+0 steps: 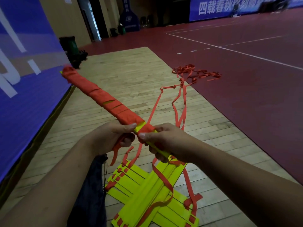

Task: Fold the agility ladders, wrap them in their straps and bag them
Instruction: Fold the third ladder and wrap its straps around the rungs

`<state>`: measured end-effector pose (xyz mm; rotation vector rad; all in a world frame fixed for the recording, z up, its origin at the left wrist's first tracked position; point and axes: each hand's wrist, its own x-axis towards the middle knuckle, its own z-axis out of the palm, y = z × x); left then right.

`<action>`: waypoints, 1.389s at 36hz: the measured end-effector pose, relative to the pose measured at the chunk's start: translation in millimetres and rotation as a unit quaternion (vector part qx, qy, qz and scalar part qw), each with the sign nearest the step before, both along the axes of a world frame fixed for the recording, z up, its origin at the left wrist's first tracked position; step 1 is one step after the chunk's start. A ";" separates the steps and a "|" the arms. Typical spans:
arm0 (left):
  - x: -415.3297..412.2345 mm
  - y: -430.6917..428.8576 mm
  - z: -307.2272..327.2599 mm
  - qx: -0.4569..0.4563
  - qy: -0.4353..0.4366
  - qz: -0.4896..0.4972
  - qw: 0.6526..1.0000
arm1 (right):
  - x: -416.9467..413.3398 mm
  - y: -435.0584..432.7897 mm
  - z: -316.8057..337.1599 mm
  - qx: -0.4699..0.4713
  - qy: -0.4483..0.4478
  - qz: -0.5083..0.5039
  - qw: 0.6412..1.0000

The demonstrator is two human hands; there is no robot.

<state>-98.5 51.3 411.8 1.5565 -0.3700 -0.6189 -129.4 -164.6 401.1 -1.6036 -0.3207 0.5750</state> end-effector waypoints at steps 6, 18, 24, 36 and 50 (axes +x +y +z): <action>0.1 -8.8 -12.1 0.053 0.088 0.068 0.992 | 4.5 1.6 -8.5 -0.168 -0.136 -0.071 0.974; 5.4 -28.9 -12.1 0.047 0.066 0.185 0.979 | -8.7 27.1 -18.5 -0.384 -0.334 -0.104 0.854; 3.0 -16.3 -8.8 0.005 0.024 0.162 0.986 | -8.0 16.7 -7.3 -0.074 -0.034 -0.049 0.995; 3.0 -10.9 -5.2 -0.052 0.077 0.117 0.989 | -13.3 22.1 -1.1 0.033 -0.025 -0.088 0.995; -0.3 -52.0 -12.3 0.034 0.071 0.233 0.969 | -17.8 34.7 -16.3 -0.404 -0.302 -0.159 0.848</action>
